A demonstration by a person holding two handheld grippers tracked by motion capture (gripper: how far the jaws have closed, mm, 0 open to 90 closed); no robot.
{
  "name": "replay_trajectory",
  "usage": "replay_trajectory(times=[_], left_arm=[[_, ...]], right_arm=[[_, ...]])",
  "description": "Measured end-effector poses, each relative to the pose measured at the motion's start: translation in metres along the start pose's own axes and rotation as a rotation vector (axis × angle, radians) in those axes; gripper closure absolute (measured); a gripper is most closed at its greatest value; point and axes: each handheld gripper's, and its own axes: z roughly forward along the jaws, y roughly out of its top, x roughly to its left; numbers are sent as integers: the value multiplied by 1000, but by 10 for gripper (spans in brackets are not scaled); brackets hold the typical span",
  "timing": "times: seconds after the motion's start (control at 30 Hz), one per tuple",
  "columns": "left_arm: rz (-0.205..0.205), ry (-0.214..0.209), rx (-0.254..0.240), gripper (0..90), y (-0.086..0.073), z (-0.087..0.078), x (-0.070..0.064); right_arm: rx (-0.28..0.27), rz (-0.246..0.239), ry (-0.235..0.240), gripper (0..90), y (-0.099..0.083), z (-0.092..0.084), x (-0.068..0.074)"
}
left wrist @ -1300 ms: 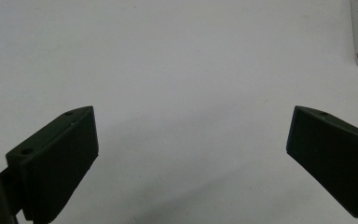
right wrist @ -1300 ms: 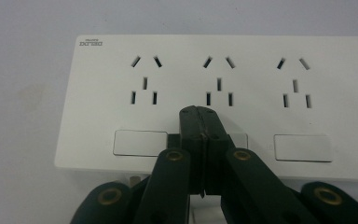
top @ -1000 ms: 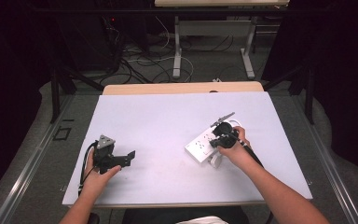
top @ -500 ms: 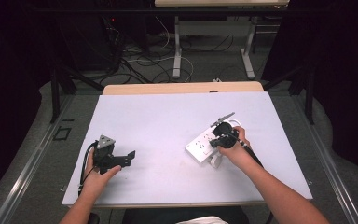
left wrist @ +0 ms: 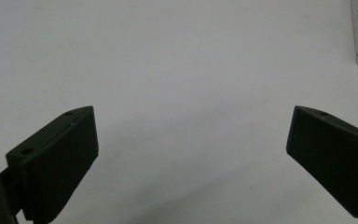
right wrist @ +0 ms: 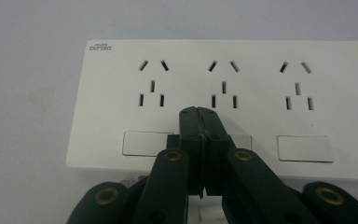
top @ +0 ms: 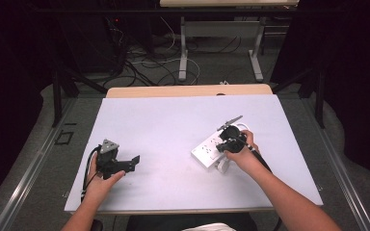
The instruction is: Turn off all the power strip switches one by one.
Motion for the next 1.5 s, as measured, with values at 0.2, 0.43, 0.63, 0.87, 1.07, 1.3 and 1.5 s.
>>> replay_trajectory(times=[0.2, 0.43, 0.63, 0.87, 1.07, 1.3, 1.5], left_arm=[[1, 0, 0, 19, 0, 0, 0], [0, -2, -1, 19, 0, 0, 0], [1, -2, 0, 19, 0, 0, 0], [0, 1, 11, 19, -1, -2, 1], [-1, 4, 12, 19, -1, -2, 1], [-5, 5, 8, 19, -2, -2, 1], [-2, 4, 13, 19, -1, -2, 1]], right_arm=[[-3, -20, 14, 897, 1, 0, 5], [4, -22, 16, 897, 1, 2, 15], [-18, -48, 48, 896, 0, 5, 21], [32, -54, 58, 896, 2, 5, 27], [29, -81, 61, 896, 1, 4, 30], [36, -76, 55, 900, 1, 4, 31], [42, -76, 54, 900, 2, 4, 32]])
